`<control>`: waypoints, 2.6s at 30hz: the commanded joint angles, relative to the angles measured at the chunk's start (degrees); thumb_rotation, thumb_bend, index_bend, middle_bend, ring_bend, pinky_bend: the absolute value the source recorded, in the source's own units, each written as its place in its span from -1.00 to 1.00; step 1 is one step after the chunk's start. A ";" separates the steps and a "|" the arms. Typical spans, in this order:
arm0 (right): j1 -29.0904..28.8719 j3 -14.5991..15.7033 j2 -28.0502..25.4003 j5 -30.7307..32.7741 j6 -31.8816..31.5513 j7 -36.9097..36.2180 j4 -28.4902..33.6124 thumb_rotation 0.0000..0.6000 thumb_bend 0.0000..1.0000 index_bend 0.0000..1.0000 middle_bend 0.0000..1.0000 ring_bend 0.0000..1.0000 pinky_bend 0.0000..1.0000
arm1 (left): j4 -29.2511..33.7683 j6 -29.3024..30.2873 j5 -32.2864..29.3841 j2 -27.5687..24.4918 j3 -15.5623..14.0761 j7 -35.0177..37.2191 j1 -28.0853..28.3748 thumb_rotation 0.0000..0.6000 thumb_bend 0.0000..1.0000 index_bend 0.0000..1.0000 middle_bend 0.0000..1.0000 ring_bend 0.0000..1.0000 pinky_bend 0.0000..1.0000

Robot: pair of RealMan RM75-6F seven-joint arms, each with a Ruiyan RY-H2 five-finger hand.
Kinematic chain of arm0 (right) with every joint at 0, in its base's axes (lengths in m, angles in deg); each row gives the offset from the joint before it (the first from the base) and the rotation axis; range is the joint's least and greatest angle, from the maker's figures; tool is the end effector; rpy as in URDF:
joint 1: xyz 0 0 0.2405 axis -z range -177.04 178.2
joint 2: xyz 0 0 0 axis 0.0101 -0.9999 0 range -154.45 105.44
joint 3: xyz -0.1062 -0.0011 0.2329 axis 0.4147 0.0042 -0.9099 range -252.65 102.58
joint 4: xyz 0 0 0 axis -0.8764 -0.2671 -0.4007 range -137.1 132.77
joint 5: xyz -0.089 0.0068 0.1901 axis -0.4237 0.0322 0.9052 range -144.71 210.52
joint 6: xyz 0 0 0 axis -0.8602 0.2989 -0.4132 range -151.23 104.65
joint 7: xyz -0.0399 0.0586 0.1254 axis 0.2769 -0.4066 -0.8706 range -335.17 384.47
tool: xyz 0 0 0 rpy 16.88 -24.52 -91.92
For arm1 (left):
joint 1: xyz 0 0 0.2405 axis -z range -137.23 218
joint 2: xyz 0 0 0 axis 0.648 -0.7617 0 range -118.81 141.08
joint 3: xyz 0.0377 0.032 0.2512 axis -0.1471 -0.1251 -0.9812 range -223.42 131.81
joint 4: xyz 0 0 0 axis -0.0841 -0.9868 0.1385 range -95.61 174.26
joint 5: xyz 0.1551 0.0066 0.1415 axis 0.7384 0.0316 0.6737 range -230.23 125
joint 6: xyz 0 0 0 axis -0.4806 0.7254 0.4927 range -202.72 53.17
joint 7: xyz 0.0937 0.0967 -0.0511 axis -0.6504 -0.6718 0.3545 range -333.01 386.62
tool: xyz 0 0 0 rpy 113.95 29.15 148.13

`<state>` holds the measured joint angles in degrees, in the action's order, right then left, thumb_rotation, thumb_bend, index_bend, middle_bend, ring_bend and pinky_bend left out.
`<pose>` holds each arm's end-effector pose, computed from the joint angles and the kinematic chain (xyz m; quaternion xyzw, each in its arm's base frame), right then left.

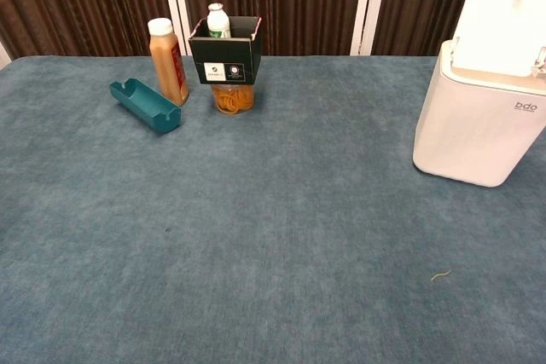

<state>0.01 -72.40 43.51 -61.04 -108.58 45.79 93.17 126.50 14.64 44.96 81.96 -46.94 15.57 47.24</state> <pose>-0.2925 -0.1359 0.1150 0.6838 -0.3205 0.2989 0.5834 -0.2857 0.1738 0.1188 -0.6811 -0.2735 -0.3912 0.5551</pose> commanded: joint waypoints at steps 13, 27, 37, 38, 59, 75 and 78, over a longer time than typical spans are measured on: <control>-5.70 -8.56 1.61 4.29 2.35 1.71 5.00 1.00 -0.07 -1.00 -0.80 -0.95 -0.83 | 0.17 -0.09 0.19 -0.53 -0.10 1.04 0.10 1.00 0.03 -1.00 -1.00 -1.00 -1.00; -29.06 -31.17 6.86 44.30 11.82 34.95 13.61 1.00 0.64 -0.41 1.00 1.00 1.00 | -0.54 1.34 0.45 -0.96 0.39 3.20 -0.07 1.00 0.03 -1.00 -1.00 -1.00 -1.00; -36.26 -31.72 8.01 57.02 10.03 38.26 9.30 1.00 0.74 -0.30 1.00 1.00 1.00 | -1.84 3.08 0.91 -0.98 0.81 5.67 -0.28 1.00 0.03 -1.00 -1.00 -1.00 -1.00; -36.66 -31.71 7.83 57.64 9.88 37.97 8.90 1.00 0.74 -0.32 1.00 1.00 1.00 | -1.83 3.17 0.90 -1.03 0.80 5.72 -0.33 1.00 0.03 -1.00 -1.00 -1.00 -1.00; -39.47 -26.34 4.17 63.17 12.98 31.55 5.50 1.00 0.74 -0.24 1.00 1.00 1.00 | -1.04 1.64 0.10 -1.08 0.64 3.99 -0.16 1.00 0.02 -1.00 -1.00 -1.00 -1.00; -30.83 -12.26 -3.62 45.58 13.87 22.65 15.88 1.00 0.74 -0.32 1.00 1.00 1.00 | -0.95 1.23 0.51 -0.68 0.30 3.06 -0.13 1.00 0.02 -1.00 -1.00 -1.00 -1.00; -30.29 -10.03 -2.49 43.23 13.62 23.04 14.70 1.00 0.74 -0.35 1.00 1.00 1.00 | -0.99 0.82 0.15 -0.67 0.40 3.16 0.00 1.00 0.03 -1.00 -1.00 -1.00 -1.00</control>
<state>-30.94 -83.62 40.34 -16.59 -94.88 68.96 108.60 125.53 15.47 45.13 81.28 -46.55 18.72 47.23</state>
